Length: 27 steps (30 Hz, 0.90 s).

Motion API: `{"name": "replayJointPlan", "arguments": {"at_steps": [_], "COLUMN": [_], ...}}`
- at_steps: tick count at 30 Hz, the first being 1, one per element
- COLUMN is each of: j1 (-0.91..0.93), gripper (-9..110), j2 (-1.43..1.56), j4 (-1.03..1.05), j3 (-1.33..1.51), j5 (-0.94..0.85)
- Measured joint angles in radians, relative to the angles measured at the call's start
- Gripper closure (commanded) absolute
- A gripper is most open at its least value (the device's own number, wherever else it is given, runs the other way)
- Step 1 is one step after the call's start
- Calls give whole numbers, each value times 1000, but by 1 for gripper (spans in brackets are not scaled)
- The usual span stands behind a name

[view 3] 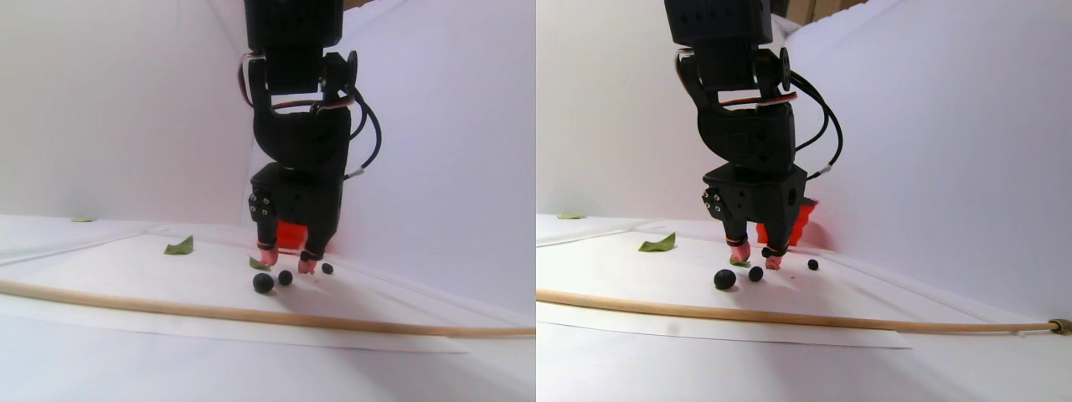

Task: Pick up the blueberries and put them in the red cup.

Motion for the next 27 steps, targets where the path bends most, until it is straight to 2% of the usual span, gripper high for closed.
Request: {"name": "replayJointPlan", "arguments": {"at_steps": [27], "j1": [-6], "gripper": [82], "j2": [-86], "j4": [0], "j3": [-55], "j5": [9]}}
